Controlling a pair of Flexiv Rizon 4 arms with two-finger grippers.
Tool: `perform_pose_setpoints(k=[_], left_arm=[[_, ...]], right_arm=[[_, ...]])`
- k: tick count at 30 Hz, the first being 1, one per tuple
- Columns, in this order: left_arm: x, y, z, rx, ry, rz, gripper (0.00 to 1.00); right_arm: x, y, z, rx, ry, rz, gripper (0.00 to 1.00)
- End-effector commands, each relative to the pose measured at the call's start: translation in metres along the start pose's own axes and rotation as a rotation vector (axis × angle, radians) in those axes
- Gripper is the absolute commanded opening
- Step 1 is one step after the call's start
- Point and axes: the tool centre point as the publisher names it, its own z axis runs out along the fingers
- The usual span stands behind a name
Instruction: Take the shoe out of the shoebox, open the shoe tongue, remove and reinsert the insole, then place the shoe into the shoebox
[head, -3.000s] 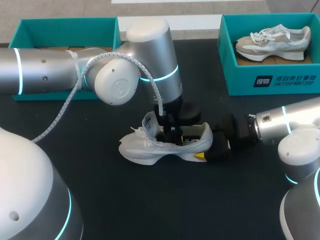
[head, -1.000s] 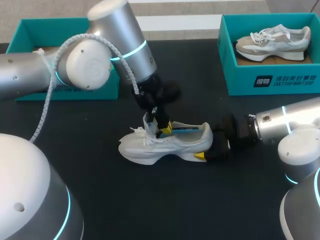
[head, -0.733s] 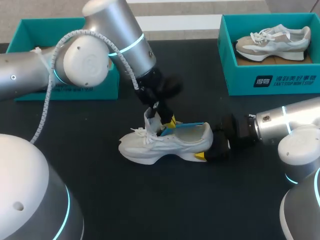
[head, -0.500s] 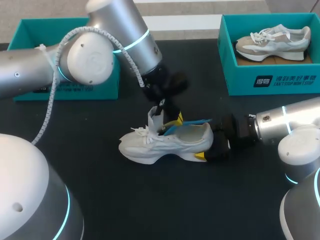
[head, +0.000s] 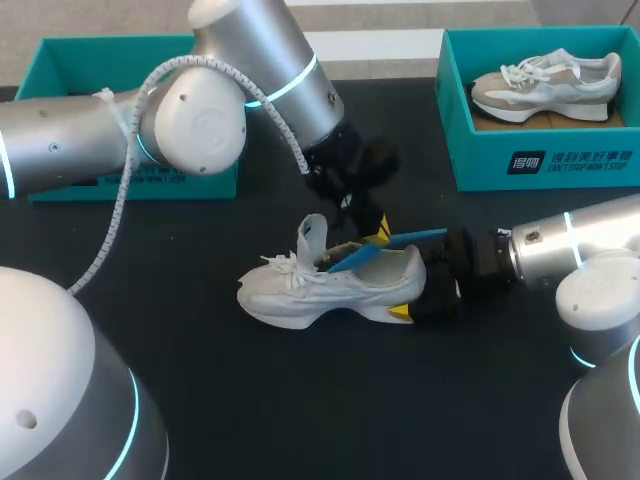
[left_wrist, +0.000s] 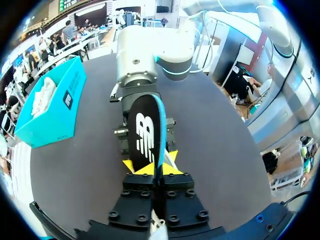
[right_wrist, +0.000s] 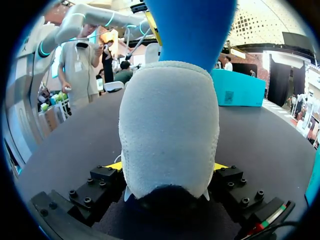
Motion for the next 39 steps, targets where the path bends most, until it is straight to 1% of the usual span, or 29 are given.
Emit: perform_pose_setpoints(k=[1,2,4,11,14,19,23,29,34,36,37,39], left_arm=[[0.013,0.006,0.000,0.026,-0.069,0.003,0.31],[0.014,0.006,-0.001,0.029,-0.084,0.007,0.37],[0.016,0.006,-0.003,0.034,-0.115,0.006,0.40],[0.016,0.006,-0.006,0.066,-0.217,0.004,0.40],[0.013,0.005,-0.005,0.080,-0.240,0.005,0.38],[0.006,0.004,0.005,0.075,-0.255,-0.003,0.38],[0.001,0.003,0.016,0.078,-0.273,-0.024,0.44],[-0.003,0.004,0.027,0.092,-0.296,-0.055,0.41],[-0.008,0.004,0.035,0.090,-0.288,-0.073,0.40],[-0.010,0.005,0.038,0.086,-0.283,-0.077,0.33],[-0.010,0.005,0.038,0.087,-0.281,-0.080,0.28],[-0.011,0.005,0.039,0.095,-0.272,-0.090,0.03]], right_arm=[[-0.001,-0.001,0.003,0.002,-0.001,0.000,0.00],[-0.001,-0.001,0.003,0.002,-0.001,0.000,0.00],[-0.001,-0.001,0.003,0.002,-0.001,0.000,0.00],[-0.001,-0.001,0.003,0.002,-0.001,0.000,0.00],[-0.001,-0.001,0.003,0.002,-0.001,0.000,0.00],[-0.001,-0.001,0.003,0.002,-0.001,0.000,0.00],[-0.001,-0.001,0.003,0.002,-0.001,0.000,0.00],[-0.001,-0.001,0.003,0.002,-0.001,0.000,0.00],[-0.001,-0.001,0.003,0.002,-0.001,0.000,0.00],[-0.001,-0.001,0.003,0.002,-0.001,0.000,0.00],[-0.001,-0.001,0.003,0.002,-0.001,0.000,0.00],[-0.001,-0.001,0.003,0.002,-0.001,0.000,0.00]])
